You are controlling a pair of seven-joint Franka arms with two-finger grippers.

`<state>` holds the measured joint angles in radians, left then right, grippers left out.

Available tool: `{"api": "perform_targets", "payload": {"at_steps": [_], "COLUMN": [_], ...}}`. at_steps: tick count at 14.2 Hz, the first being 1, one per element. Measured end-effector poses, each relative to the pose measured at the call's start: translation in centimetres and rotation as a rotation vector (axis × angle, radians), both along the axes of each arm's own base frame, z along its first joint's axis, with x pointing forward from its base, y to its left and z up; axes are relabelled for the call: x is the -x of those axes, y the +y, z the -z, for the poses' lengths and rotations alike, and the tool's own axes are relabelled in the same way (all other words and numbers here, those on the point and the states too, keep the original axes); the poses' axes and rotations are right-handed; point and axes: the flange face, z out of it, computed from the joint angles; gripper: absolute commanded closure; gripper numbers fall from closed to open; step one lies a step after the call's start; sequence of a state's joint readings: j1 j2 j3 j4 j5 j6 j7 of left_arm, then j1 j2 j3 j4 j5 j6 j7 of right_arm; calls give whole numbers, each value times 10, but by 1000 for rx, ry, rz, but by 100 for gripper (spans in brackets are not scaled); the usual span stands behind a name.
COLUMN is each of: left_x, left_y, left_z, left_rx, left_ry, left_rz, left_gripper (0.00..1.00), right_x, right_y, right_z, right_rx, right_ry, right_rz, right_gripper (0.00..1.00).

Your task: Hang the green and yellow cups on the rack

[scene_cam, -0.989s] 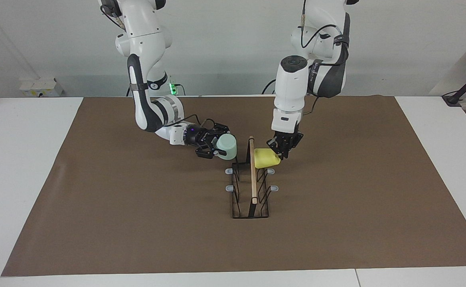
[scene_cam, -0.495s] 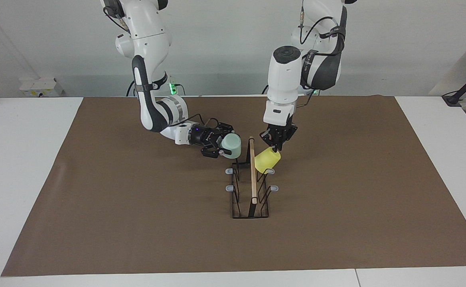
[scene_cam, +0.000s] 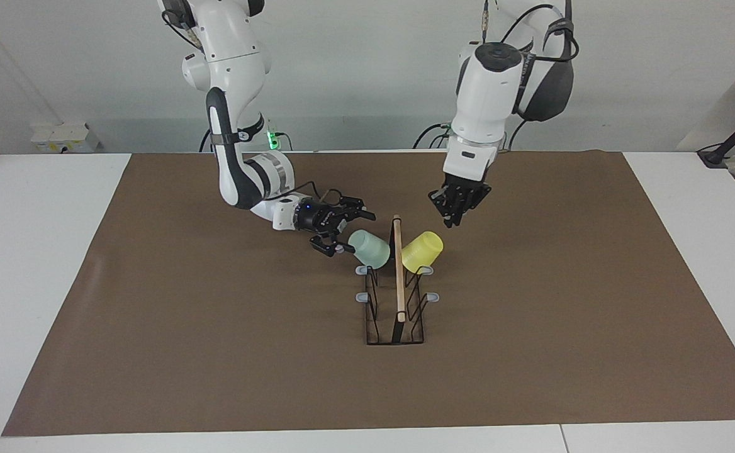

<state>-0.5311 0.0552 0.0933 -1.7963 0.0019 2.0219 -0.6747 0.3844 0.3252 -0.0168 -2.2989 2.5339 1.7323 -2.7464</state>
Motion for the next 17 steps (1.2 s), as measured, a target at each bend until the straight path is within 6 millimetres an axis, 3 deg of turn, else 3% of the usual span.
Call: {"api": "perform_targets", "payload": {"at_steps": [4, 7, 9, 11, 13, 16, 17], "left_x": [-9, -12, -16, -20, -21, -22, -22], "left_y": [82, 131, 161, 192, 222, 242, 242], "left_z": [-20, -28, -31, -39, -48, -62, -67], "left_rx": [-35, -50, -58, -65, -71, -76, -77], "left_ry": [50, 69, 74, 73, 73, 60, 53], "left_rz": [98, 152, 177, 204, 227, 233, 236], "left_gripper": [75, 70, 68, 63, 51, 8, 0], "right_x": [-1, -9, -15, -18, -15, -12, -16], "right_y": [-1, 5, 8, 3, -9, -31, -43], "right_z": [0, -10, -25, -56, -102, -162, -178], "right_rx": [11, 9, 46, 130, 215, 330, 386], "right_ry": [6, -6, 4, 32, 56, 77, 76], "right_rz": [5, 1, 16, 54, 80, 33, 14], "right_gripper": [0, 0, 0, 0, 0, 0, 0]}}
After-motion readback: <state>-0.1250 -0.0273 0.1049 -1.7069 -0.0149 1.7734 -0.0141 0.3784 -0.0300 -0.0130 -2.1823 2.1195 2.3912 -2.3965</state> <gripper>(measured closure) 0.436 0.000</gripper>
